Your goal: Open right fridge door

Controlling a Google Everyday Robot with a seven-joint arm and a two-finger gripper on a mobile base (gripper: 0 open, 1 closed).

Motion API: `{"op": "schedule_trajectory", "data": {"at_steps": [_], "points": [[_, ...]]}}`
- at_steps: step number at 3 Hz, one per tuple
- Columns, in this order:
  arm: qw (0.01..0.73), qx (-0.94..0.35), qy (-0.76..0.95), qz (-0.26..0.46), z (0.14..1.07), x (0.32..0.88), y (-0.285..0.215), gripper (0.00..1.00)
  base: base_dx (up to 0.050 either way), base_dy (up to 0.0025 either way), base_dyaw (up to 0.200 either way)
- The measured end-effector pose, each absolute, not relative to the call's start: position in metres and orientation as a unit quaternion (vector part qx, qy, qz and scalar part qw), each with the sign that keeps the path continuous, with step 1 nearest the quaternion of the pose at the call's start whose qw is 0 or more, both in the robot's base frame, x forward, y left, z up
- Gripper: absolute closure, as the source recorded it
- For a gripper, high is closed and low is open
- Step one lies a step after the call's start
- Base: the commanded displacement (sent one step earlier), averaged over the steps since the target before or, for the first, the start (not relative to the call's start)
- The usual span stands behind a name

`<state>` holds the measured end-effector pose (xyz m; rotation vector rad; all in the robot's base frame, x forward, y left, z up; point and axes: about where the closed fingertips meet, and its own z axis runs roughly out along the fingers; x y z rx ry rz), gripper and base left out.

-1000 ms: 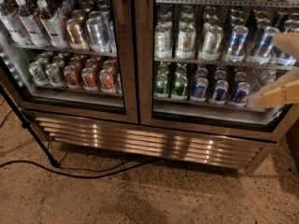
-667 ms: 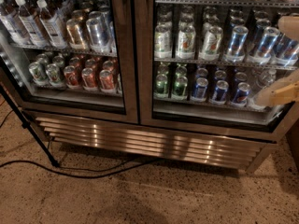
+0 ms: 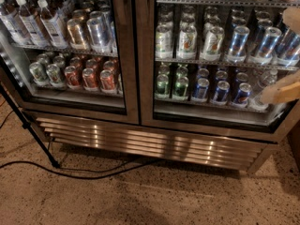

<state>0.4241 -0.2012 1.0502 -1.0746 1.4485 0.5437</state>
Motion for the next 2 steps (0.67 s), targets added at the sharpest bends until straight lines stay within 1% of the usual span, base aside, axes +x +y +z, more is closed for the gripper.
{"op": "schedule_trajectory", "data": {"at_steps": [2], "points": [[0.574, -0.475, 0.624, 0.235, 1.022, 0.464, -0.185, 0.00, 0.000, 0.00000, 0.000]]}}
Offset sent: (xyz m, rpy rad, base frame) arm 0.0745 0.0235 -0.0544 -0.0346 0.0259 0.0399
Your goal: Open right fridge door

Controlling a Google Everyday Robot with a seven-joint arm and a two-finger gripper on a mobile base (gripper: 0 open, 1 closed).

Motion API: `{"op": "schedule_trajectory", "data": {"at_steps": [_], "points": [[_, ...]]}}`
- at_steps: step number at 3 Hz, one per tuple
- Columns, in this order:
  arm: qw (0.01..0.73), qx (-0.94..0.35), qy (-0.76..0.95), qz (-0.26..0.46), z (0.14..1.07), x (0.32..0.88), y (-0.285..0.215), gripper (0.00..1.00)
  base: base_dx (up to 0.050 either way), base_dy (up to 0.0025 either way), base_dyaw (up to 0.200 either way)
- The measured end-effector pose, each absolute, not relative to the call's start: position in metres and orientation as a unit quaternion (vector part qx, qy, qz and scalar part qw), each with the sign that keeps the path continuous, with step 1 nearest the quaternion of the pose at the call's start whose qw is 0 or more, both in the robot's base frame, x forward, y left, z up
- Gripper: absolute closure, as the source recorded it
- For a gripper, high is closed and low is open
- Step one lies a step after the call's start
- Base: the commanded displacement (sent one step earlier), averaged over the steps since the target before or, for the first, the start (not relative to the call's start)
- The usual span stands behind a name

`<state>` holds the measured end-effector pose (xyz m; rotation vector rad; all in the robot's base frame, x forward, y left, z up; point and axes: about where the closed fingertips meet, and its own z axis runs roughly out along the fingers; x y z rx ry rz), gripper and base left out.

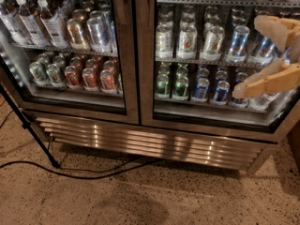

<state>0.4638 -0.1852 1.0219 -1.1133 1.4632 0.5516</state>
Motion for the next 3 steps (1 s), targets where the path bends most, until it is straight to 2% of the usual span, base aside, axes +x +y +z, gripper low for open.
{"op": "schedule_trajectory", "data": {"at_steps": [1, 3], "points": [[0.570, -0.479, 0.623, 0.238, 1.011, 0.479, -0.179, 0.00, 0.000, 0.00000, 0.000], [0.554, -0.476, 0.615, 0.297, 0.968, 0.505, -0.147, 0.00, 0.000, 0.00000, 0.000]]}}
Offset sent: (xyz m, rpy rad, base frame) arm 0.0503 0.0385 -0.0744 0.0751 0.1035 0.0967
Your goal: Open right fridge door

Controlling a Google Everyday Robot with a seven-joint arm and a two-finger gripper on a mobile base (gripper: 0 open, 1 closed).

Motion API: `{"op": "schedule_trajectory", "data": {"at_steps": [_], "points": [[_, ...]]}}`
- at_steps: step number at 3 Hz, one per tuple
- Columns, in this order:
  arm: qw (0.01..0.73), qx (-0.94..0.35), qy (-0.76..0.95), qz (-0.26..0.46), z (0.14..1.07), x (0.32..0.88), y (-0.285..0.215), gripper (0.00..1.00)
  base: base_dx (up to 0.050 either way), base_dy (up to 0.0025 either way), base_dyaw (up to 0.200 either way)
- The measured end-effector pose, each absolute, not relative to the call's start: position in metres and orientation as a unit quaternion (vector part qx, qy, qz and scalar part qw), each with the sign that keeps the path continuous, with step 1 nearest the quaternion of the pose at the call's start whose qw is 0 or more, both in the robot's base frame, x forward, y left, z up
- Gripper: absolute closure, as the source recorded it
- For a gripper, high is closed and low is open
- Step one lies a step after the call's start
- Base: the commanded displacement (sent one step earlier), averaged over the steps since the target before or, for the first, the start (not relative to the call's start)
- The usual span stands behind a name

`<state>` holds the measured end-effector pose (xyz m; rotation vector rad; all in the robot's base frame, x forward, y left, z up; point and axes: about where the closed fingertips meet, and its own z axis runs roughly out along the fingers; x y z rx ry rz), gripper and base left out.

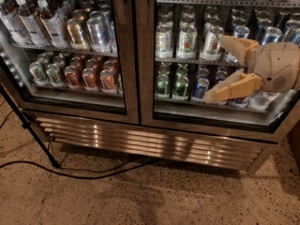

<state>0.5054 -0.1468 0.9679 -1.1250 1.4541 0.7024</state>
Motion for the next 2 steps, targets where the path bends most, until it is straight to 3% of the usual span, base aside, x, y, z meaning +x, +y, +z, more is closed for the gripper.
{"op": "schedule_trajectory", "data": {"at_steps": [1, 2], "points": [[0.554, -0.476, 0.615, 0.297, 0.9679, 0.5054, -0.1467, 0.00, 0.034, -0.00248, -0.144], [0.554, -0.476, 0.615, 0.297, 0.9679, 0.5054, -0.1467, 0.00, 0.023, 0.00205, 0.176]]}}
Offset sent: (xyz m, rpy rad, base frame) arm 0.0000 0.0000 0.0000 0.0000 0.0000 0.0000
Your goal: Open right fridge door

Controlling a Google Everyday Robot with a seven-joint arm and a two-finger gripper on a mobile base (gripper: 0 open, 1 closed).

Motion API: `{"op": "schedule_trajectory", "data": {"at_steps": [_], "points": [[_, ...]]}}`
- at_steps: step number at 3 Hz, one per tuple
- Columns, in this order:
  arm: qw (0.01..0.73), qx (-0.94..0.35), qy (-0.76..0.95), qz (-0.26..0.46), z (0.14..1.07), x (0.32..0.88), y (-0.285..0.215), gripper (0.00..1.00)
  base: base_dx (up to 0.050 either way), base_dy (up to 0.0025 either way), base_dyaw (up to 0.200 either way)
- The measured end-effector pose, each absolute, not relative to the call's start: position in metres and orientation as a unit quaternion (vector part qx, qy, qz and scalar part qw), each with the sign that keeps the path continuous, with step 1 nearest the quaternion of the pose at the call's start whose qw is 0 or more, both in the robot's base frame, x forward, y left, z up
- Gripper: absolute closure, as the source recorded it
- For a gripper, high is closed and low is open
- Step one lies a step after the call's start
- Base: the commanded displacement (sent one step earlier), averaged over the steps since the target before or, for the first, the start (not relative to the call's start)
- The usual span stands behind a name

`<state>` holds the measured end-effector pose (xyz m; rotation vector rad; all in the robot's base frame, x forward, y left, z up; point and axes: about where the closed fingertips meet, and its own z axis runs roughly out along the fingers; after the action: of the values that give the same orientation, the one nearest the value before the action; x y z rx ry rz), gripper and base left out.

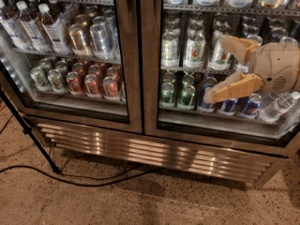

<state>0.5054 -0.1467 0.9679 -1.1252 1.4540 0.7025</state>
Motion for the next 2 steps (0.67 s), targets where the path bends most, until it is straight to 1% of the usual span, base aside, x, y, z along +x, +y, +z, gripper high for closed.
{"op": "schedule_trajectory", "data": {"at_steps": [1, 2], "points": [[0.554, -0.476, 0.615, 0.297, 0.968, 0.505, -0.147, 0.00, 0.000, 0.00000, 0.000], [0.559, -0.517, 0.580, 0.290, 1.004, 0.511, -0.120, 0.00, 0.000, 0.00000, 0.000]]}}
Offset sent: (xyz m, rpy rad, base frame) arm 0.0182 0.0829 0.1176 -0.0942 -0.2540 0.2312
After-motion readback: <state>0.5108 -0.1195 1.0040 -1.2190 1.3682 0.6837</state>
